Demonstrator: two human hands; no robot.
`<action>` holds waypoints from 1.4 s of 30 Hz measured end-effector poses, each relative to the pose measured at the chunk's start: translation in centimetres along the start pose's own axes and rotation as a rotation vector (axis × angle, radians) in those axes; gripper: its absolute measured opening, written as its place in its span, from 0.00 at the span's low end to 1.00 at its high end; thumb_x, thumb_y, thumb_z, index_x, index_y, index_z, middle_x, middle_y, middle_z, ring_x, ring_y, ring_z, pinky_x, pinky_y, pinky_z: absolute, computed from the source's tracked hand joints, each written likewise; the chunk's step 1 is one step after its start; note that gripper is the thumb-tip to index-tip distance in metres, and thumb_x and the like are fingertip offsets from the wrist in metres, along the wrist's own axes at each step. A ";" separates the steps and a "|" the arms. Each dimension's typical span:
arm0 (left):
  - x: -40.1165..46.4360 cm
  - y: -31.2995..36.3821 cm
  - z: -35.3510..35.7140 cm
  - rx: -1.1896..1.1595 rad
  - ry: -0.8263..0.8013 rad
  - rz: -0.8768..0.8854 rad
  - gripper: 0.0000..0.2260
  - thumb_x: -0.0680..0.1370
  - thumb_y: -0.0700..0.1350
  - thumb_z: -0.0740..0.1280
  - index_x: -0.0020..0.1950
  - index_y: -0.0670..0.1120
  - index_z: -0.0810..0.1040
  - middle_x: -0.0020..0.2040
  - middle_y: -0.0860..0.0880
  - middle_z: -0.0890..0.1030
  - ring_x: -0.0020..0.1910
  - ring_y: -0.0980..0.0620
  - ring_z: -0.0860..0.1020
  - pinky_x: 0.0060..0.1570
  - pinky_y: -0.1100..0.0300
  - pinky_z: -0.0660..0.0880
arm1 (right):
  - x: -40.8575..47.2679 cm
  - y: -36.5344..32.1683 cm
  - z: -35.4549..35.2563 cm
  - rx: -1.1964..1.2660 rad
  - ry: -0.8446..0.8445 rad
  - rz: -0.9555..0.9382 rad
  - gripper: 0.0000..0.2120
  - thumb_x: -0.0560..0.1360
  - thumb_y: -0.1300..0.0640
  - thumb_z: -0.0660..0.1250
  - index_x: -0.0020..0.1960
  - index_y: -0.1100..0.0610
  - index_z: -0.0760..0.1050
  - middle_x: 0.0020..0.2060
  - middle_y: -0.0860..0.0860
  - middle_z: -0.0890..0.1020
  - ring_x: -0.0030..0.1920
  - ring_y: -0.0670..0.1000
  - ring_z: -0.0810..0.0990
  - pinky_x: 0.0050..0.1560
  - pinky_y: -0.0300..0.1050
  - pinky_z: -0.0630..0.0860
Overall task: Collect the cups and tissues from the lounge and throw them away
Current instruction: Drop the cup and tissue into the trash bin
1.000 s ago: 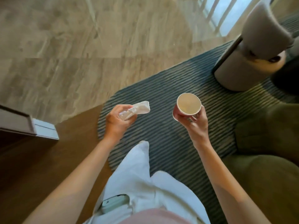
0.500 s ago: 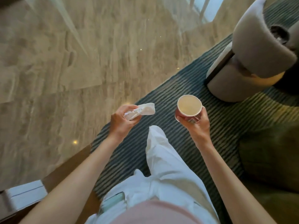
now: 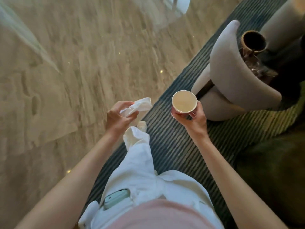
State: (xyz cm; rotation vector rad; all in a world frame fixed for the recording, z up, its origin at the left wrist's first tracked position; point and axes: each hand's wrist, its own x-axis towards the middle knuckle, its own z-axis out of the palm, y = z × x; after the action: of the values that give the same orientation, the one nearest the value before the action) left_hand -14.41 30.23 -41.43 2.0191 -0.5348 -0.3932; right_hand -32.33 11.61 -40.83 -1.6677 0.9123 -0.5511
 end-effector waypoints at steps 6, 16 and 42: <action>17.9 2.5 3.3 0.058 -0.055 0.106 0.13 0.67 0.44 0.77 0.51 0.48 0.82 0.47 0.53 0.82 0.44 0.63 0.78 0.44 0.78 0.69 | 14.5 -1.5 2.0 -0.019 0.102 0.061 0.30 0.64 0.58 0.79 0.60 0.50 0.69 0.45 0.35 0.79 0.43 0.36 0.79 0.48 0.32 0.77; 42.5 9.5 13.7 0.064 -0.214 0.243 0.12 0.68 0.43 0.77 0.50 0.45 0.83 0.47 0.50 0.82 0.44 0.58 0.79 0.44 0.72 0.71 | 37.4 -2.2 -0.4 0.049 0.288 0.121 0.30 0.63 0.62 0.80 0.59 0.51 0.70 0.37 0.41 0.80 0.40 0.45 0.80 0.53 0.38 0.77; 93.7 34.7 55.9 -0.027 -0.771 0.491 0.13 0.67 0.39 0.76 0.48 0.49 0.82 0.46 0.56 0.81 0.43 0.67 0.77 0.42 0.76 0.70 | 89.3 -0.3 -19.6 0.359 0.944 0.278 0.30 0.61 0.61 0.79 0.56 0.40 0.71 0.53 0.41 0.80 0.54 0.44 0.80 0.53 0.42 0.77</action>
State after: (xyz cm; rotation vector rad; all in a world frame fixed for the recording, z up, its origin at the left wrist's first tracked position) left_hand 31.17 -74.76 -42.50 1.5806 -1.4467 -0.8623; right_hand 6.19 -71.28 -43.36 -0.8882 1.5665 -1.2642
